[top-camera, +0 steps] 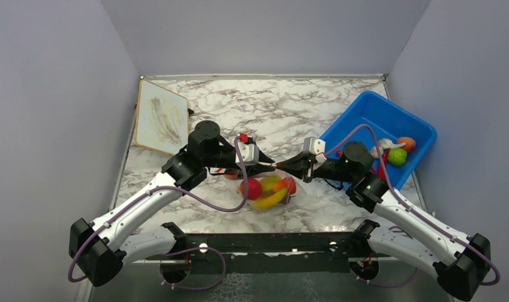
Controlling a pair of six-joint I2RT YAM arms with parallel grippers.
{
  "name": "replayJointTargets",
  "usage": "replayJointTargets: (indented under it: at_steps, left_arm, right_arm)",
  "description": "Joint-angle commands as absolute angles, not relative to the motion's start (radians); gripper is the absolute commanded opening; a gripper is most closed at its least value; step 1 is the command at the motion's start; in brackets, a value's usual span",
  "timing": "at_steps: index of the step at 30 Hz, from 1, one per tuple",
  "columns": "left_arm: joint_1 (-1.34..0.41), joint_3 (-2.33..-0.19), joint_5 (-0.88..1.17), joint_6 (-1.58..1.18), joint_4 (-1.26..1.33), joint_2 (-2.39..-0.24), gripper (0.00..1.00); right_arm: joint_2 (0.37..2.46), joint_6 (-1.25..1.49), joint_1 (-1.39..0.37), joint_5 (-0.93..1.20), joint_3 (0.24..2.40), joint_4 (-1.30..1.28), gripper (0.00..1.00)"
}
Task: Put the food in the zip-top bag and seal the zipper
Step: Zip the zipper food storage bag at the center of the board.
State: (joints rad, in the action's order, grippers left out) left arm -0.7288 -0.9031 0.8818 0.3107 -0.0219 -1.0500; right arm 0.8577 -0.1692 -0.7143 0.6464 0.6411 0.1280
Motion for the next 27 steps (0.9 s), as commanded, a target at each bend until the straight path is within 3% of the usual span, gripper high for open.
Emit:
replayJointTargets:
  at_steps: [1, 6, 26, 27]
  left_arm:
    - [-0.733, -0.891, 0.852, 0.3, 0.02, -1.041, 0.21]
    - [-0.733, -0.869, 0.813, 0.319, 0.027, -1.027, 0.01]
    - [-0.733, -0.869, 0.77, 0.457, -0.126, -1.024, 0.0]
    - [-0.733, -0.871, 0.779, 0.457, -0.124, -1.027, 0.0]
  right_arm:
    - [0.846, -0.146, -0.721, 0.61, 0.642, 0.164, 0.01]
    - [0.834, -0.137, -0.721, 0.596, 0.635, 0.166, 0.01]
    - [0.777, -0.206, -0.721, 0.606, 0.635, 0.109, 0.01]
    - [0.783, -0.212, -0.721, 0.617, 0.637, 0.109, 0.06]
